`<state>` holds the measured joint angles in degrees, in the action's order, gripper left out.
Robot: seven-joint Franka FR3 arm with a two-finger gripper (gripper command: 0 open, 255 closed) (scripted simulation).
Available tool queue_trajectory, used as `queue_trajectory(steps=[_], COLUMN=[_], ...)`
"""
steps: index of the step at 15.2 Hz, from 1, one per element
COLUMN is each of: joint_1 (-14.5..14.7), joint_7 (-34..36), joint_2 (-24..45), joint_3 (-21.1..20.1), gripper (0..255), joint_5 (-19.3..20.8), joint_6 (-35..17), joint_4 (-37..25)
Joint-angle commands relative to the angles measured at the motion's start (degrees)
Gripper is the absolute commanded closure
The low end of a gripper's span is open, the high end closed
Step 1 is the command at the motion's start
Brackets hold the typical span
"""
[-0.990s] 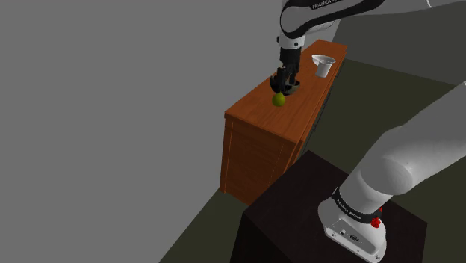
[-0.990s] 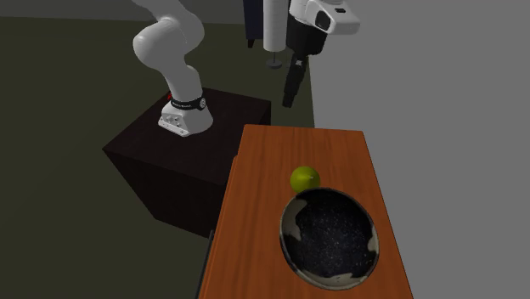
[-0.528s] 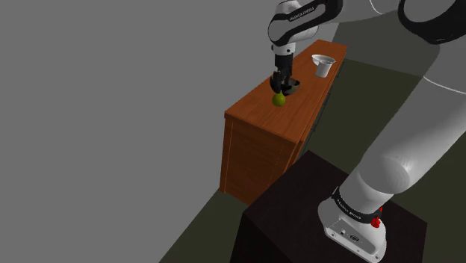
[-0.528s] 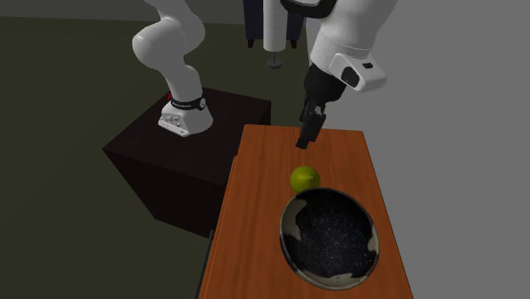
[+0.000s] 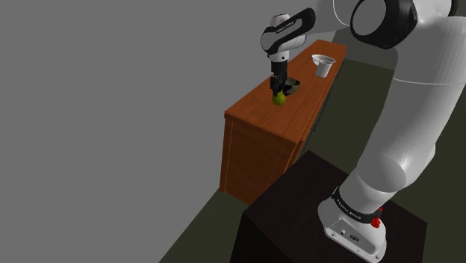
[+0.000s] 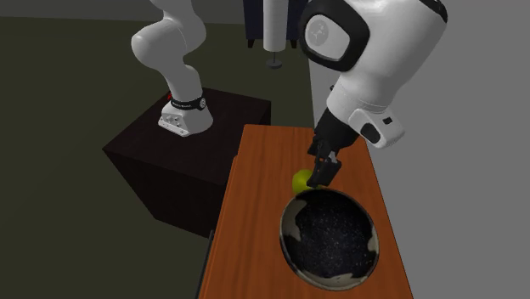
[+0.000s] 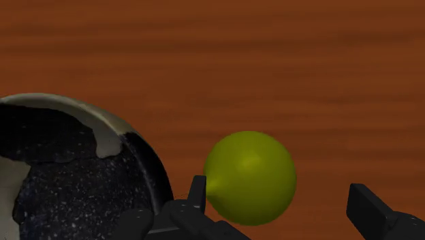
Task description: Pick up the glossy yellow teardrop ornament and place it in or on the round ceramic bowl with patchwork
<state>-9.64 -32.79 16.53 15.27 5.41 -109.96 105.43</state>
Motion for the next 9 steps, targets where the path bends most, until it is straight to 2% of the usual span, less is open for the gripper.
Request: queue_trajectory(steps=[1, 5, 9], joint_1=[-0.1, -0.4, -0.4], joint_7=[-0.1, -0.1, -0.1], joint_2=[0.5, 1.3, 1.3], joint_3=[0.0, 0.1, 0.1], gripper=[0, 0, 0], joint_5=[0.0, -0.1, -0.1], joint_6=[-1.3, -4.7, -4.7], joint_4=[1.0, 3.5, 3.5])
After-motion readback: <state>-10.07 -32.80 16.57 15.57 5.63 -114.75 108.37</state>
